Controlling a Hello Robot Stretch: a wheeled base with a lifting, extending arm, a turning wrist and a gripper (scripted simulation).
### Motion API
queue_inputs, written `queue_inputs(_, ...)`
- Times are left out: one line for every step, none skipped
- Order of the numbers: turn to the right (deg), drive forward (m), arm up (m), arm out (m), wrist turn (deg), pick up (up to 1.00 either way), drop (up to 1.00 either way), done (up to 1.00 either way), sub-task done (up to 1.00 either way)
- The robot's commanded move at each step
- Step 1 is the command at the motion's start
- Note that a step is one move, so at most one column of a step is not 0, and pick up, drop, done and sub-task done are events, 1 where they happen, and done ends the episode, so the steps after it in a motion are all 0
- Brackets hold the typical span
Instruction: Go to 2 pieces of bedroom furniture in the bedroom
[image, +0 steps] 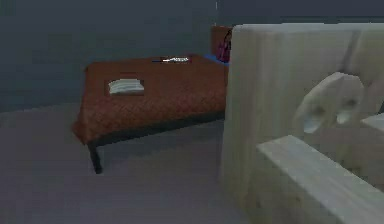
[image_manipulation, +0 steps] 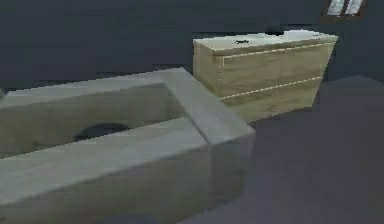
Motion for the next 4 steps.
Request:
queue_inputs(45.0, 0.0, 0.0, 0.0, 0.0, 0.0, 0.0, 0.0, 0.0)
queue_inputs(21.0, 0.0, 0.0, 0.0, 0.0, 0.0, 0.0, 0.0, 0.0)
queue_inputs(0.0, 0.15, 0.0, 0.0, 0.0, 0.0, 0.0, 0.0, 0.0)
queue_inputs(-45.0, 0.0, 0.0, 0.0, 0.0, 0.0, 0.0, 0.0, 0.0)
